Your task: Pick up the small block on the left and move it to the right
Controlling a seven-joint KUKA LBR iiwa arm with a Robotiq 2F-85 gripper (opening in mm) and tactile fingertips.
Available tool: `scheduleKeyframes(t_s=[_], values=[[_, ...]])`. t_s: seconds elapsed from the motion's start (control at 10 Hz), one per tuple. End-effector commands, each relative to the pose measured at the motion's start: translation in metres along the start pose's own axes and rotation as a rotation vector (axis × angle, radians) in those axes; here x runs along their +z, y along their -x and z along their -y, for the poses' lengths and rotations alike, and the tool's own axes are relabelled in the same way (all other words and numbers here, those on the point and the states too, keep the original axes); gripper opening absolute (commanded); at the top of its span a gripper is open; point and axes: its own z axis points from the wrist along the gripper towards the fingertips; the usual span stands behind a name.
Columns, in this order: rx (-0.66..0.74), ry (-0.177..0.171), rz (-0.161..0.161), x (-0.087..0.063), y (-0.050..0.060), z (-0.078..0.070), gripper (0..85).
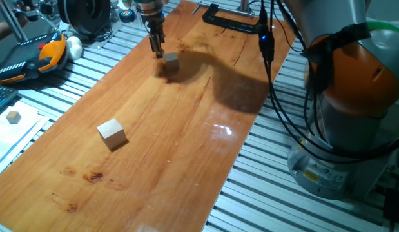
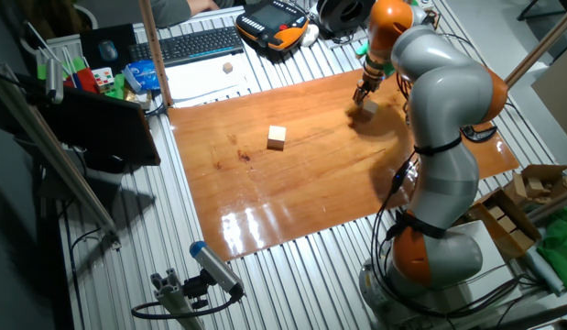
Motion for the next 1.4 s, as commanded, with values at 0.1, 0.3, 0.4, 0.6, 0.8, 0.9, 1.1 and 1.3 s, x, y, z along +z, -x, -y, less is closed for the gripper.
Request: scheduleKeyframes(t_s=[0.1, 0.3, 0.4, 0.6, 0.8, 0.9, 1.1, 1.3], values=[[-0.003, 0.000, -0.010, 0.007, -0.003, 0.004, 85.0], [-0.003, 0.007, -0.008, 0.017, -0.010, 0.012, 85.0], [-0.003, 0.013, -0.005, 0.022, -0.012, 0.014, 85.0], [-0.003, 0.015, -0.013, 0.031, -0.013, 0.016, 85.0], [-0.003, 0.023, -0.016, 0.040, -0.014, 0.019, 85.0], [-0.003, 0.023, -0.016, 0.042, -0.015, 0.019, 85.0], [-0.003, 0.023, -0.019, 0.043, -0.016, 0.019, 85.0], [-0.004, 0.026, -0.018, 0.047, -0.017, 0.020, 85.0]])
